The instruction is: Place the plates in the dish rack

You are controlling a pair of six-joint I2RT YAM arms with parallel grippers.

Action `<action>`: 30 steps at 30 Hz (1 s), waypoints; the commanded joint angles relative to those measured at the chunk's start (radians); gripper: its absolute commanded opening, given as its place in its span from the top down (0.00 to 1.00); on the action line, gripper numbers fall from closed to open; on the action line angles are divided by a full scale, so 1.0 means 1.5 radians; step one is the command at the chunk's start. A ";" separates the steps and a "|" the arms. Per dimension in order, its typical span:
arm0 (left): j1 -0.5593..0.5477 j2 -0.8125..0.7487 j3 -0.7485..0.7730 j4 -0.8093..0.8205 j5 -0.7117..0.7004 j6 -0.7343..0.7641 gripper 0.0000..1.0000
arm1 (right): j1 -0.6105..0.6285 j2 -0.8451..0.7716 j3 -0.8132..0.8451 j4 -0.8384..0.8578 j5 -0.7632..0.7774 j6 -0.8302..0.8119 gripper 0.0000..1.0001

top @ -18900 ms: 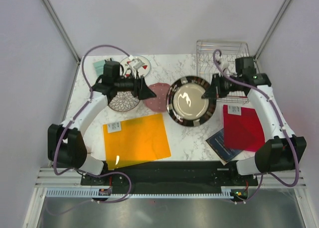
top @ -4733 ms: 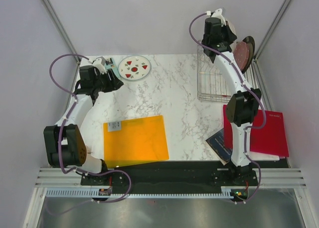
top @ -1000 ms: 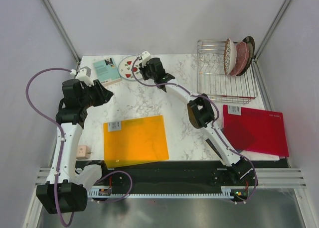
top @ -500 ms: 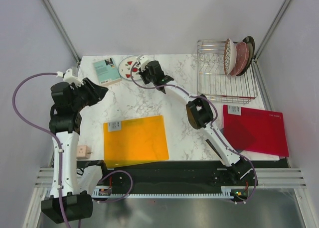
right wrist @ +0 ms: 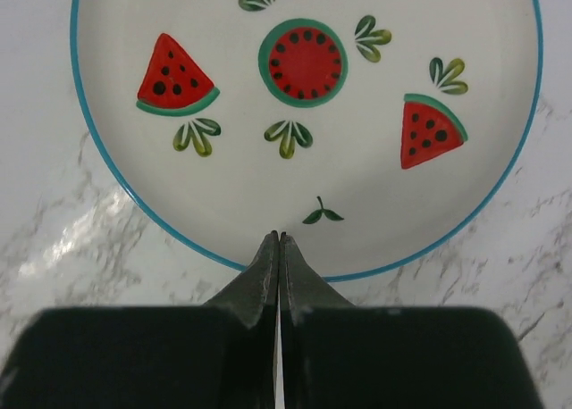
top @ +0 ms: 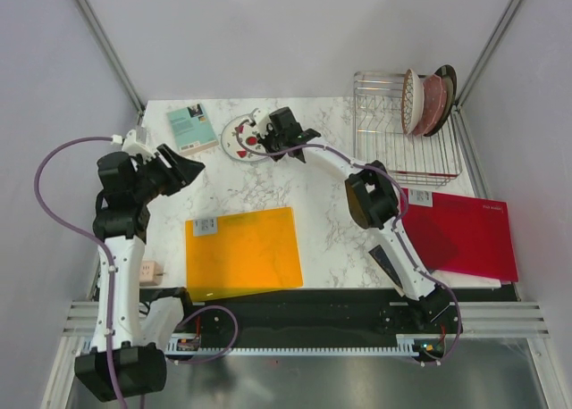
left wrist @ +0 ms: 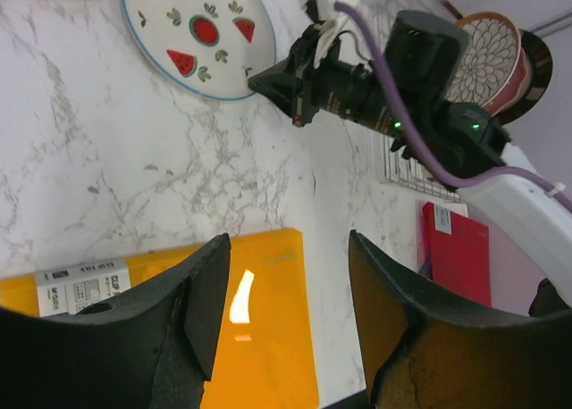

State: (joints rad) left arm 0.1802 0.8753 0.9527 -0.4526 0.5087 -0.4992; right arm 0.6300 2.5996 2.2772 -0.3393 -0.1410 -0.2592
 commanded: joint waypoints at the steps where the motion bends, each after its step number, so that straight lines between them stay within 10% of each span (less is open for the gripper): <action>1: 0.004 0.076 -0.057 0.016 0.056 -0.069 0.37 | 0.002 -0.075 -0.110 -0.168 -0.051 -0.016 1.00; 10: -0.022 0.349 -0.115 0.234 0.063 -0.113 0.36 | 0.029 -0.151 -0.149 -0.192 -0.057 0.021 0.94; 14: -0.045 0.479 -0.011 0.242 0.069 -0.098 0.37 | -0.011 -0.154 -0.021 -0.177 0.011 0.092 0.38; 30: -0.160 0.784 0.252 0.188 -0.050 -0.123 0.50 | -0.169 -0.054 0.031 -0.149 -0.227 0.203 0.35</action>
State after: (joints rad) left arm -0.0250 1.9980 1.2564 -0.1486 0.5018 -0.6407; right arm 0.3637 2.4840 2.3100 -0.5701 -0.3470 -0.0097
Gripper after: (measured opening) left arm 0.535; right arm 0.655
